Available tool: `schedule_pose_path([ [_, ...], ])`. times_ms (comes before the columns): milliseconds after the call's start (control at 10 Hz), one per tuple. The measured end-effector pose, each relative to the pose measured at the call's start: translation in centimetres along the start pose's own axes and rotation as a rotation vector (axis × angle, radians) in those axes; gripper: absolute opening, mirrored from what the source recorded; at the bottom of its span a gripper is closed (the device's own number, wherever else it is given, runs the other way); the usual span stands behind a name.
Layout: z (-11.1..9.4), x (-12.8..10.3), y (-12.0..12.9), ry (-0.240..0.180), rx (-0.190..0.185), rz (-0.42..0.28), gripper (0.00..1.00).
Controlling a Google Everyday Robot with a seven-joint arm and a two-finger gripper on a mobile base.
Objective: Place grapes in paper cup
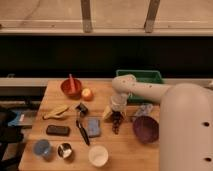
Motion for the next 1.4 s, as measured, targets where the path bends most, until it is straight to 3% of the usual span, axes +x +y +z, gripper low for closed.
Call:
schedule_pose_path([
  [500,-0.4,0.0,-0.1,-0.004,0.01,0.002,0.08],
  [600,-0.5,0.0,-0.1,-0.003,0.009,0.001,0.03],
  [900,-1.5,-0.1,0.2,-0.028,0.023,-0.005,0.0],
  [1000,-2.8,-0.1,0.4,-0.052,0.027,-0.01,0.0],
  [1200,-5.8,0.0,1.1,-0.115,-0.013,-0.028,0.0],
  [1400,-7.0,0.3,1.4,-0.142,-0.061,-0.054,0.0],
])
